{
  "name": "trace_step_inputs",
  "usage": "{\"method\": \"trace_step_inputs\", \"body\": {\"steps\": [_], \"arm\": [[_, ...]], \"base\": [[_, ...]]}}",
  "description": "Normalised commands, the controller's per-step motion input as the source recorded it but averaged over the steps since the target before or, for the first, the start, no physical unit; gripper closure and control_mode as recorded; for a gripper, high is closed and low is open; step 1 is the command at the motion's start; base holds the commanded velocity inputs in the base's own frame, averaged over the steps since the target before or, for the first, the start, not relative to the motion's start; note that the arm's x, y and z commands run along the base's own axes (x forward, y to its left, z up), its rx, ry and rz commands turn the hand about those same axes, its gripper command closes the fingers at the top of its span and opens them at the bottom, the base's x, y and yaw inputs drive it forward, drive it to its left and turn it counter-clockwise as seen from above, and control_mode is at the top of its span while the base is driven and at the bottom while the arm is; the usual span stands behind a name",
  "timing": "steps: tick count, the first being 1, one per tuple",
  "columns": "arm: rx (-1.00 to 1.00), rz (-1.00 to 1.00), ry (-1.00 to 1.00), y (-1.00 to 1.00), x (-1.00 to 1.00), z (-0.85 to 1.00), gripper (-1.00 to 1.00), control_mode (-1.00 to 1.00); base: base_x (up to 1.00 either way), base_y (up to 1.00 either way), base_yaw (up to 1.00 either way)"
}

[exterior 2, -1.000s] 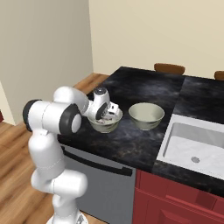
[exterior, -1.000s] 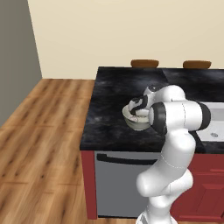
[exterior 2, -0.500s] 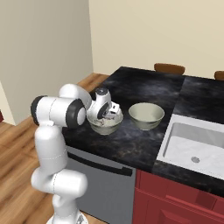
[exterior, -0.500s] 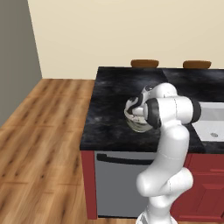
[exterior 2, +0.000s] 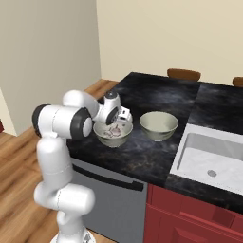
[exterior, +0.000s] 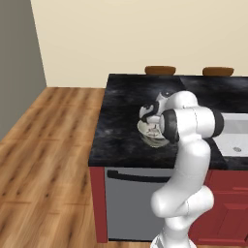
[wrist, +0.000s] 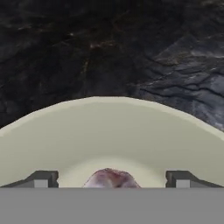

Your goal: Pick the garlics from the cabinet and place them in one bowl. Pick the orange from the sink and place it in the other bowl.

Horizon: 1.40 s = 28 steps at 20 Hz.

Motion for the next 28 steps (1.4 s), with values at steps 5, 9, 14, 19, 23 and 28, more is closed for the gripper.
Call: {"method": "trace_step_inputs", "body": {"steps": [5, 9, 14, 19, 23, 28], "arm": [[0.03, -0.01, -0.02, 0.21, -0.57, 0.63, -1.00, -1.00], [0.08, -0.01, -0.04, 0.19, -0.98, 0.39, -1.00, -1.00], [0.02, 0.00, -0.02, 0.10, -0.90, 0.21, -1.00, -1.00], [0.01, 0.00, 0.00, 0.08, -0.38, 0.07, -1.00, 1.00], [0.00, 0.00, 0.00, 0.00, 0.00, 0.00, -1.00, 1.00], [0.00, 0.00, 0.00, 0.00, 0.00, 0.00, -1.00, 1.00]], "base": [[0.00, 0.00, 0.00], [0.00, 0.00, 0.00], [0.00, 0.00, 0.00], [-0.26, 0.02, 0.00], [-0.72, 0.01, 0.00], [-0.42, -0.04, -0.06]]}}
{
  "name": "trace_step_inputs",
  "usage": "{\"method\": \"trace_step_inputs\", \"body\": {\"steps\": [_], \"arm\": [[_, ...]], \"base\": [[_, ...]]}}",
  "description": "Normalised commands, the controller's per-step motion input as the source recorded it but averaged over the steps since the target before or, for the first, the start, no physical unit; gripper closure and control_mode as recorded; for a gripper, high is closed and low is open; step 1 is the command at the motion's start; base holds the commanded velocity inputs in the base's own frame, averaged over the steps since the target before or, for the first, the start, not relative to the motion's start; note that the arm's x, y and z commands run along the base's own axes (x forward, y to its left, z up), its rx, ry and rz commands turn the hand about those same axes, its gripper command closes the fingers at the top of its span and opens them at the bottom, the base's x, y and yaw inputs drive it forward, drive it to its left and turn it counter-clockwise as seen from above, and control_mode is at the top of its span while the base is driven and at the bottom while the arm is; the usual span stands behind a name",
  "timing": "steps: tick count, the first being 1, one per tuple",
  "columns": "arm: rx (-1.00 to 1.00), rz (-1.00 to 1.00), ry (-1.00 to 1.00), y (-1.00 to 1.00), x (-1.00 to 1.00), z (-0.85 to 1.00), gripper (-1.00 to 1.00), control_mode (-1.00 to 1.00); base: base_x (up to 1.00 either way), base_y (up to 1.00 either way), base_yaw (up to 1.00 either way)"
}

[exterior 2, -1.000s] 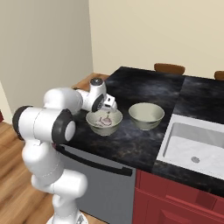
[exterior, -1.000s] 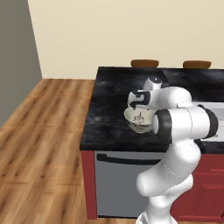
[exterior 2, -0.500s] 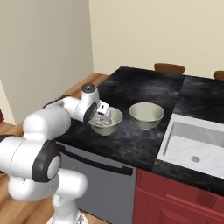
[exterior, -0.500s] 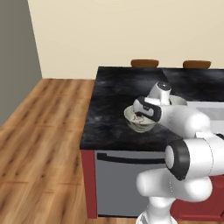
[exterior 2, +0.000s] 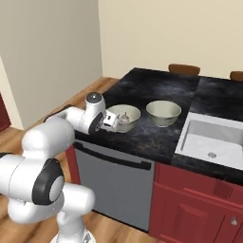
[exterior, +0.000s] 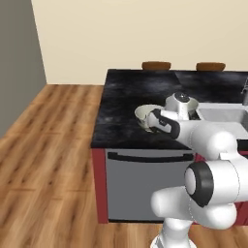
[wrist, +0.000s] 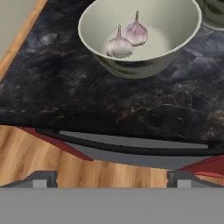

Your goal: Pick the garlics from the cabinet and place them in one bowl. Pick the orange from the sink and place it in the other bowl.

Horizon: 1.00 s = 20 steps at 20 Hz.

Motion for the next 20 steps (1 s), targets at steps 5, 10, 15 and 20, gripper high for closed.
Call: {"method": "trace_step_inputs", "body": {"steps": [5, 10, 15, 20], "arm": [[0.00, 0.00, 0.00, 0.00, 0.00, 0.00, -1.00, 1.00], [0.00, 0.00, 0.00, 0.00, 0.00, 0.00, -1.00, 1.00], [0.00, 0.00, 0.00, 0.00, 0.00, 0.00, -1.00, 1.00], [0.00, 0.00, 0.00, 0.00, 0.00, 0.00, -1.00, 1.00]], "base": [[-0.01, -0.74, -0.04], [0.00, -0.90, 0.00], [0.00, -0.86, 0.00], [0.00, -0.81, 0.00]]}}
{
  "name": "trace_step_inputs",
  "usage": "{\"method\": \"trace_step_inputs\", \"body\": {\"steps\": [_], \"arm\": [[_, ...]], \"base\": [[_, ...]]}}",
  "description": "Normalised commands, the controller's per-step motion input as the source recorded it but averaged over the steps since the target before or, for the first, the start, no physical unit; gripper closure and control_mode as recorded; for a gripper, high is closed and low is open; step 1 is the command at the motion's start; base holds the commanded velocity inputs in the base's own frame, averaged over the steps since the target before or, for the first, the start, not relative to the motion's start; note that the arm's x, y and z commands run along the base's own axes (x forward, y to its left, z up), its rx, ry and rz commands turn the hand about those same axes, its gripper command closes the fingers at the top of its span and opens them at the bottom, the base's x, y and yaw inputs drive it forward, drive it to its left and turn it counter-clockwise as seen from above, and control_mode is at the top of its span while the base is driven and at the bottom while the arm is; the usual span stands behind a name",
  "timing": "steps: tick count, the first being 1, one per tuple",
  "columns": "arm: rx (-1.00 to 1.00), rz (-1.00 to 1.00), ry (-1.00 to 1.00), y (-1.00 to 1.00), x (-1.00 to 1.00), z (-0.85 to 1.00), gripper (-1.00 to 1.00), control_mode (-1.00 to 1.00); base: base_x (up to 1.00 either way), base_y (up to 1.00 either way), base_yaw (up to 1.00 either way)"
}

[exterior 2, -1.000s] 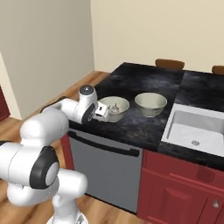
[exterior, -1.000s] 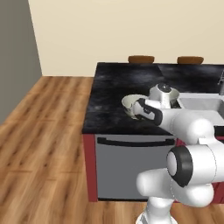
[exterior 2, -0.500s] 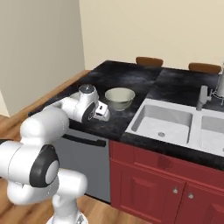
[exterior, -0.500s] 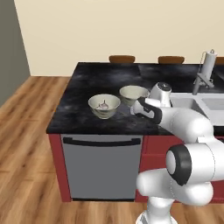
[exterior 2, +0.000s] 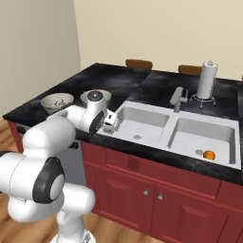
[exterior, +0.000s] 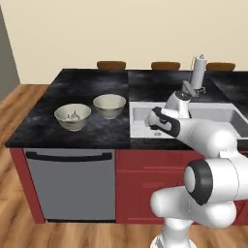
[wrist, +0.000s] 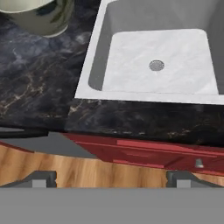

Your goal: Pick the garlics from the cabinet and place them in one bowl. Pick the orange from the sink and place it in the other bowl.

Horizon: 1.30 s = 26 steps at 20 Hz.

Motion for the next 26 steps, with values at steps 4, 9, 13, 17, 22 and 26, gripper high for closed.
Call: {"method": "trace_step_inputs", "body": {"steps": [4, 9, 13, 17, 22, 26], "arm": [[0.00, 0.00, 0.00, 0.00, 0.00, 0.00, -1.00, 1.00], [0.00, 0.00, 0.00, 0.00, 0.00, 0.00, -1.00, 1.00], [0.00, 0.00, 0.00, 0.00, 0.00, 0.00, -1.00, 1.00], [0.00, 0.00, 0.00, 0.00, 0.00, 0.00, -1.00, 1.00], [0.00, 0.00, 0.00, 0.00, 0.00, 0.00, -1.00, 1.00], [0.00, 0.00, 0.00, 0.00, 0.00, 0.00, -1.00, 1.00]], "base": [[0.00, -0.76, -0.01], [0.00, -0.75, -0.03], [0.03, -0.62, -0.04], [0.18, -0.53, -0.07], [0.23, -0.59, -0.08], [0.26, -0.63, -0.06]]}}
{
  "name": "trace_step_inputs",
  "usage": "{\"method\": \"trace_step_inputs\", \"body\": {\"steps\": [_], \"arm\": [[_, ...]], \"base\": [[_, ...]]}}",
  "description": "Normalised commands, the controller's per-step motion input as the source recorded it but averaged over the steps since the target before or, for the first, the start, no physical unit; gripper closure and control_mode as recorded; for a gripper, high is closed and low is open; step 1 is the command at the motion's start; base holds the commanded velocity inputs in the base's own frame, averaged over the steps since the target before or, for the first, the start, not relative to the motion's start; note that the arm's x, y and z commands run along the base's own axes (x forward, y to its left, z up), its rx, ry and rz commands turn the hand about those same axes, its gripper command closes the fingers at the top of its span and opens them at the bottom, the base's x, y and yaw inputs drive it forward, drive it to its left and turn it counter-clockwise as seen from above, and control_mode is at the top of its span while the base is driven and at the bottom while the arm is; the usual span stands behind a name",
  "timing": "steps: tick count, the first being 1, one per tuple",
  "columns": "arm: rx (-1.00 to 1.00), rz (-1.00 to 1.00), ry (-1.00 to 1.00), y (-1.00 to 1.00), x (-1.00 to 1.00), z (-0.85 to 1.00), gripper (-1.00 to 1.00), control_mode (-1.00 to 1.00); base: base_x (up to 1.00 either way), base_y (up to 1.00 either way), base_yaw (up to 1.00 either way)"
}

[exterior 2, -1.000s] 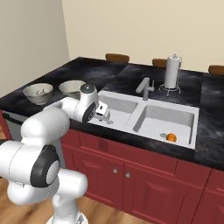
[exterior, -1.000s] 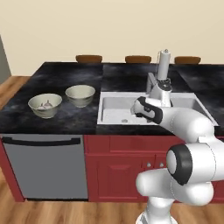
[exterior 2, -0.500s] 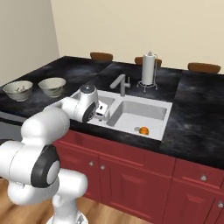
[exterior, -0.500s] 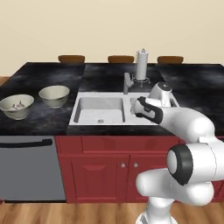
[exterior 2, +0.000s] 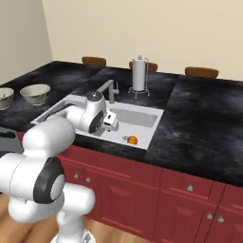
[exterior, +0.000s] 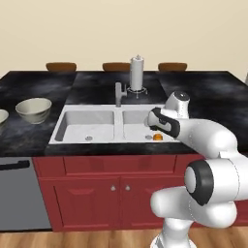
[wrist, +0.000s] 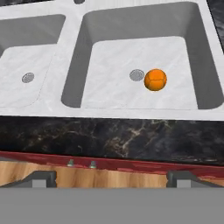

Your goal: Pick the garlics from the cabinet and place them in one bowl. Pick the orange from the sink and place it in the other bowl.

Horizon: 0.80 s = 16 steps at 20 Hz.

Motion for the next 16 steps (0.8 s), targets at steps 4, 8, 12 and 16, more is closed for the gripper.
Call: {"method": "trace_step_inputs", "body": {"steps": [4, 8, 12, 16], "arm": [[0.00, 0.00, 0.00, 0.00, 0.00, 0.00, -1.00, 1.00], [0.00, 0.00, 0.00, 0.00, 0.00, 0.00, -1.00, 1.00], [0.00, 0.00, 0.00, 0.00, 0.00, 0.00, -1.00, 1.00], [0.00, 0.00, 0.00, 0.00, 0.00, 0.00, -1.00, 1.00]], "base": [[0.56, -0.39, -0.09], [0.55, -0.13, -0.09], [0.33, -0.05, -0.08], [0.24, -0.01, -0.08]]}}
